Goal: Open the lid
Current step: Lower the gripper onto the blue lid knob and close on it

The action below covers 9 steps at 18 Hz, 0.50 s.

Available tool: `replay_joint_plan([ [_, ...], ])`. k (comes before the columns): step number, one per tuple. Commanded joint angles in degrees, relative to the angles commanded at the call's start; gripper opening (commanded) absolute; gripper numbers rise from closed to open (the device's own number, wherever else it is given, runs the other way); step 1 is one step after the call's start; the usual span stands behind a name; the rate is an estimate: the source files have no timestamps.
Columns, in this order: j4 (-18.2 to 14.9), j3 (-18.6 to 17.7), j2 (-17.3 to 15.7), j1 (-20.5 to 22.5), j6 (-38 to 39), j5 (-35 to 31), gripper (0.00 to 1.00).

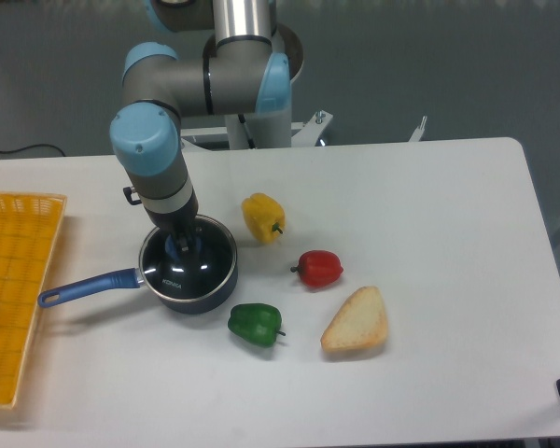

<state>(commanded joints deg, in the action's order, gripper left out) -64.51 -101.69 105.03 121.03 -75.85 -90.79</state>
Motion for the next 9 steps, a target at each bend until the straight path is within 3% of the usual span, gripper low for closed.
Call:
replay_joint_plan([
  [9,0.0,0.09,1.05,0.0,0.0,0.09,1.0],
])
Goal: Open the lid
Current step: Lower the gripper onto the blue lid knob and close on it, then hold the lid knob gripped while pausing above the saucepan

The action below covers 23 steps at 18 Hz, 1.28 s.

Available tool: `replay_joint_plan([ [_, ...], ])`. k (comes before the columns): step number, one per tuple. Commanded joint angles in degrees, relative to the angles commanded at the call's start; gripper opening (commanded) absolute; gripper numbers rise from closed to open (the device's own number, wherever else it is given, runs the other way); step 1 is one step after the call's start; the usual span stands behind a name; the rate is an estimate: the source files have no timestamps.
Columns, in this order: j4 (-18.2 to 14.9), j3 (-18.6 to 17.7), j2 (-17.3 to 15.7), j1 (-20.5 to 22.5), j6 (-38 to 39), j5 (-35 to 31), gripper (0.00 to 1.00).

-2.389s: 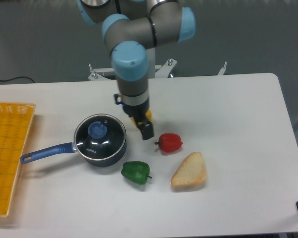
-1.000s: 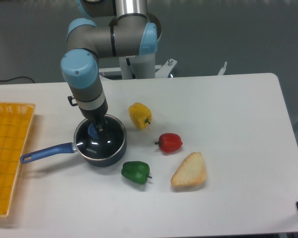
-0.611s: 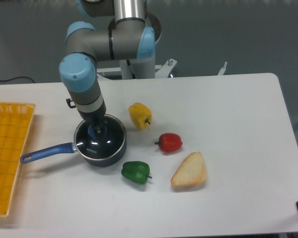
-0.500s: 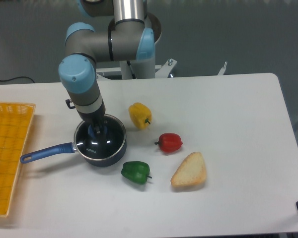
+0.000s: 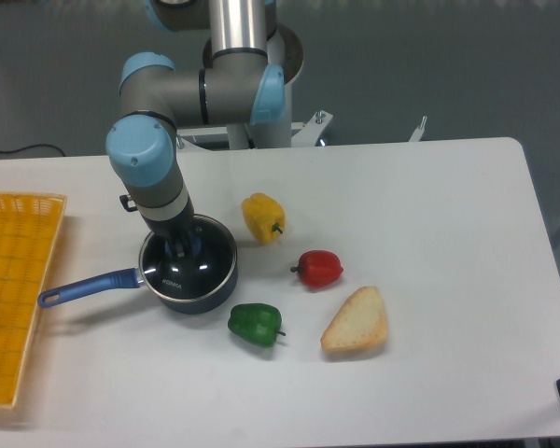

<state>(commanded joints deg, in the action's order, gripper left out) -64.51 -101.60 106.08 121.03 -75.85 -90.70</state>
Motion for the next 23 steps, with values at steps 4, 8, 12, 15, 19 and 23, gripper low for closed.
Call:
replay_joint_plan([
  [4,0.26,0.0,0.26,0.0,-0.17,0.62,1.0],
  [8,0.35,0.0,0.26,0.09,-0.26,1.05,1.0],
  [12,0.35,0.0,0.26,0.18,-0.44,1.76,0.99],
  [15,0.35,0.0,0.18,0.26,-0.61,1.76,0.98],
  [19,0.35,0.0,0.18,0.44,-0.88,1.76,0.96],
  [23,0.35,0.0,0.18,0.53,-0.97,1.76,0.92],
])
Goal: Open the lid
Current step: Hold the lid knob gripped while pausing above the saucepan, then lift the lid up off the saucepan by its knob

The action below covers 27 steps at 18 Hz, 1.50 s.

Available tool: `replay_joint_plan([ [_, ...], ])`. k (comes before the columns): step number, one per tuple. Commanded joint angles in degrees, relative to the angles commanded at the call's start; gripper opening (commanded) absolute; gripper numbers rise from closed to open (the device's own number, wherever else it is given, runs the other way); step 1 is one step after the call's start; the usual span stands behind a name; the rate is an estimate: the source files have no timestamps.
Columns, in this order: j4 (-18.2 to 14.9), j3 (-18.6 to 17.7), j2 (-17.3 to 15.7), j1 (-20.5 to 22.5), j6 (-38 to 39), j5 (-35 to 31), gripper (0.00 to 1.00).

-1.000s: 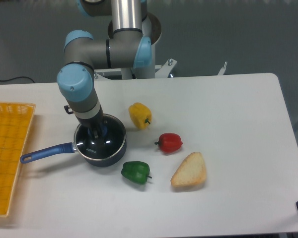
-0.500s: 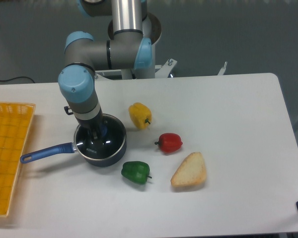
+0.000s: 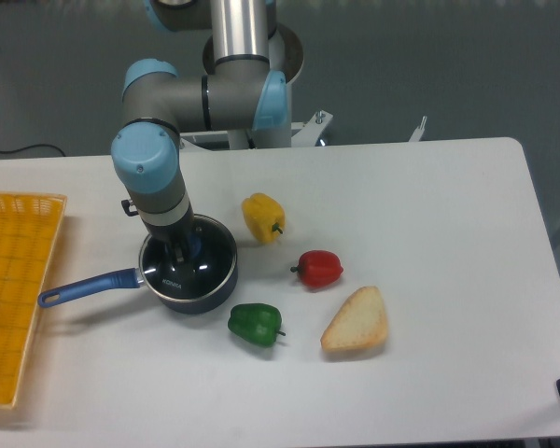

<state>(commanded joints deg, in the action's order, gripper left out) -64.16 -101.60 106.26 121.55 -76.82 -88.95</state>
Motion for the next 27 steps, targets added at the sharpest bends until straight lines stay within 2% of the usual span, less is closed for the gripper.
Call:
replay_joint_plan([
  [4,0.0,0.0,0.0,0.0,0.0,0.0,0.84],
  [15,-0.26,0.0,-0.17,0.09,0.09,0.09,0.54],
  [22,-0.62,0.0,-0.35,0.26,0.09,0.0,0.48],
  [27,-1.14,0.35,-0.44,0.35,0.0,-0.18,0.47],
])
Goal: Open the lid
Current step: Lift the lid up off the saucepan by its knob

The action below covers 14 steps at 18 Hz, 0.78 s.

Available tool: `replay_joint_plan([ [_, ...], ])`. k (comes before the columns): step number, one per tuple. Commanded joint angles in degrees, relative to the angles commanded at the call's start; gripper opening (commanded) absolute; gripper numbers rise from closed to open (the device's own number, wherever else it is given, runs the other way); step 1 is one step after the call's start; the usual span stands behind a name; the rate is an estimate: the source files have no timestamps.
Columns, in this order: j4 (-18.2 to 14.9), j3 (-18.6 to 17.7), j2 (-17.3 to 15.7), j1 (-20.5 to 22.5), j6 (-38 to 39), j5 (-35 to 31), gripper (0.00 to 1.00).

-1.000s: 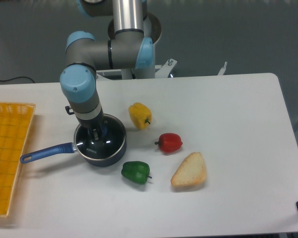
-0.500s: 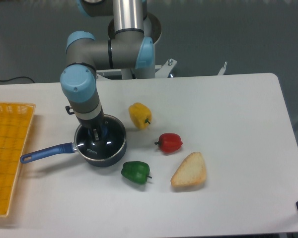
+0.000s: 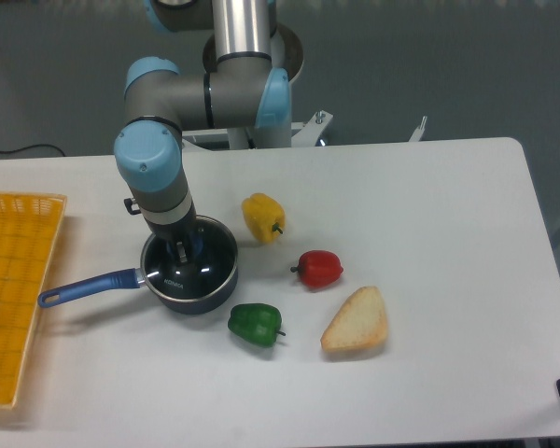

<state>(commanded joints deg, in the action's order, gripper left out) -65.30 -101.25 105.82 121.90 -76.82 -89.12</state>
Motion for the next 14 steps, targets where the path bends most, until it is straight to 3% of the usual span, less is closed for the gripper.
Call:
replay_joint_plan([
  [14,-8.52,2.37,-0.18,2.55,0.53,1.75,0.47],
])
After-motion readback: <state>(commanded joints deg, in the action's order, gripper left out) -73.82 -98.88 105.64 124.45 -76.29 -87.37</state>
